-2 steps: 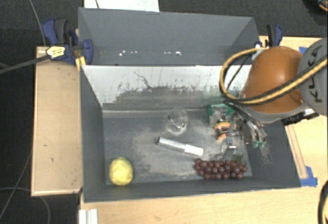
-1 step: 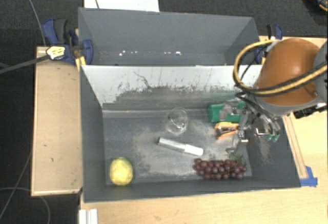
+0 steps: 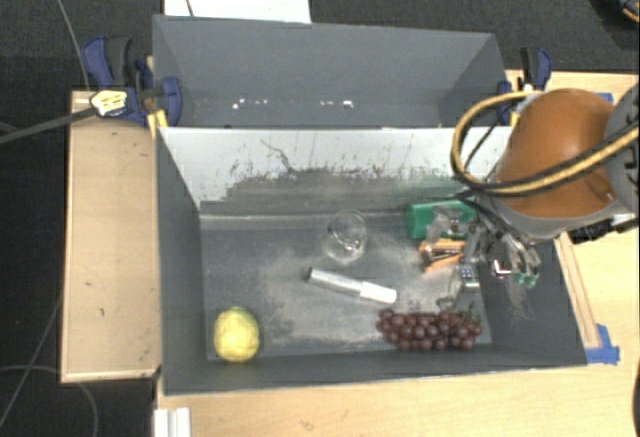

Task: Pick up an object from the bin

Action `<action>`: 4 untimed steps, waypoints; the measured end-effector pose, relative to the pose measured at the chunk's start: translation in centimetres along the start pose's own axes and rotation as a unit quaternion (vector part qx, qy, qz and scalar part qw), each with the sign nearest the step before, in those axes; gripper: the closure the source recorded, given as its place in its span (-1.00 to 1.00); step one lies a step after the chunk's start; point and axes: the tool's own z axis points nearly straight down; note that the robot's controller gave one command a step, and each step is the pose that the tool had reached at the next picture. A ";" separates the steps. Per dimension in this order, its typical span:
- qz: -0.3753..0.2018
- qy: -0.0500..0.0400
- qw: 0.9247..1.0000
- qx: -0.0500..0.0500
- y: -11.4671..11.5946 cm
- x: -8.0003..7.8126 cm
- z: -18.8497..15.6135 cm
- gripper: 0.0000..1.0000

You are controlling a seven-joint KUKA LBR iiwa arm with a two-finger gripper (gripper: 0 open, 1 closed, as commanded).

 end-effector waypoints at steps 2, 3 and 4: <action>-0.232 -0.001 0.973 0.000 -1.2 0.5 -1.0 -1.00; -0.173 -0.002 0.985 0.000 -2.3 0.6 -1.3 -1.00; -0.201 -0.001 0.980 0.000 -2.8 1.5 -0.7 -1.00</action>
Offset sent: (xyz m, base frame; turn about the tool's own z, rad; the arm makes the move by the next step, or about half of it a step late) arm -0.0126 -0.0098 0.0019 -0.7214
